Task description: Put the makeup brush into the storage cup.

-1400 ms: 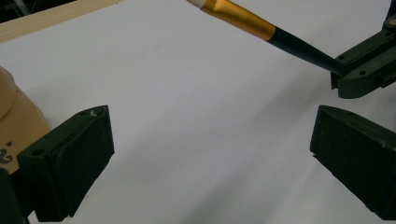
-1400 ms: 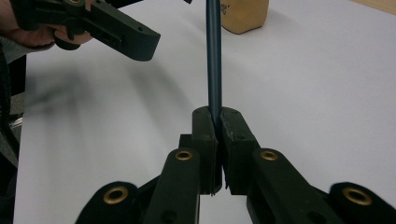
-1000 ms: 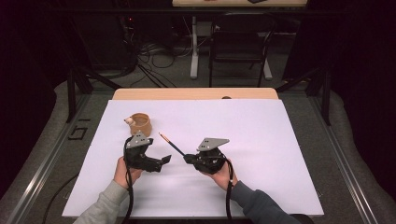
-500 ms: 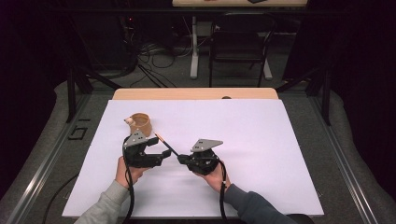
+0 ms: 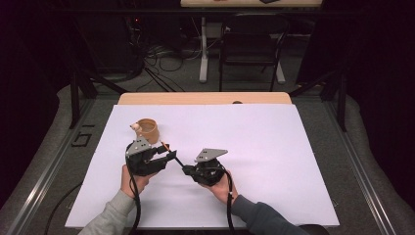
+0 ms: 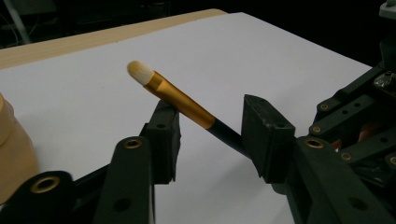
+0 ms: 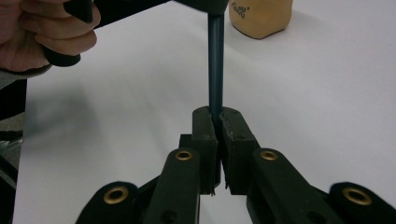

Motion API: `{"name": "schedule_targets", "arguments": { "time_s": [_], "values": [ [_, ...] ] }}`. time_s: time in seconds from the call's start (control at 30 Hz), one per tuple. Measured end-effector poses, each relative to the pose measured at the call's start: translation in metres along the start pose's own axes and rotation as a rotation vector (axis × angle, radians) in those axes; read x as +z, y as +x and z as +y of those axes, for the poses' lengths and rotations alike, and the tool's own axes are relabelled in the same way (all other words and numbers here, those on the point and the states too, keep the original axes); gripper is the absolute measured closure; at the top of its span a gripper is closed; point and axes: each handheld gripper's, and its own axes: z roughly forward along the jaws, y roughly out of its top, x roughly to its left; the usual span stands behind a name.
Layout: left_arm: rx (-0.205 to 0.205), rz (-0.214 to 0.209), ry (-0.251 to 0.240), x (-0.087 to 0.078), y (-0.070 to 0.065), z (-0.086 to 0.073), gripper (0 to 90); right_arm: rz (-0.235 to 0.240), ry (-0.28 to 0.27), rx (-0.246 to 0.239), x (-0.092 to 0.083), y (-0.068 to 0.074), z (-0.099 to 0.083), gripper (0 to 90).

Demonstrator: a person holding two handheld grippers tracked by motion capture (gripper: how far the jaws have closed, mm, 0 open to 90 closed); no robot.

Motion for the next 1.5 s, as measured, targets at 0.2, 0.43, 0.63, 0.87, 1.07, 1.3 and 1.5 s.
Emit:
{"name": "schedule_targets", "arguments": {
  "time_s": [0.2, 0.43, 0.63, 0.87, 1.07, 1.3, 1.5],
  "values": [
    [0.009, 0.009, -0.032, -0.001, -0.005, 0.001, 66.0, -0.006, 0.007, -0.012, 0.002, 0.002, 0.000, 85.7],
    [-0.005, -0.040, -0.074, -0.003, -0.012, 0.003, 74.8, -0.008, 0.013, -0.020, 0.004, 0.004, 0.001, 85.4],
    [-0.052, -0.105, -0.085, -0.002, -0.011, 0.003, 79.9, -0.011, 0.018, -0.013, 0.006, 0.004, 0.000, 84.7],
    [-0.014, -0.136, -0.090, -0.004, -0.016, 0.005, 83.8, 0.000, 0.029, 0.010, 0.006, 0.002, 0.002, 79.5],
    [0.046, -0.118, -0.097, -0.006, -0.022, 0.006, 83.8, -0.006, 0.043, 0.014, 0.005, -0.001, 0.002, 70.2],
    [0.084, -0.077, -0.083, -0.007, -0.021, 0.005, 83.8, -0.041, 0.050, 0.024, -0.003, -0.006, 0.006, 46.3],
    [0.089, -0.054, -0.081, -0.010, -0.017, 0.005, 83.7, -0.053, 0.048, 0.030, -0.009, -0.010, 0.008, 36.7]
  ]
}}
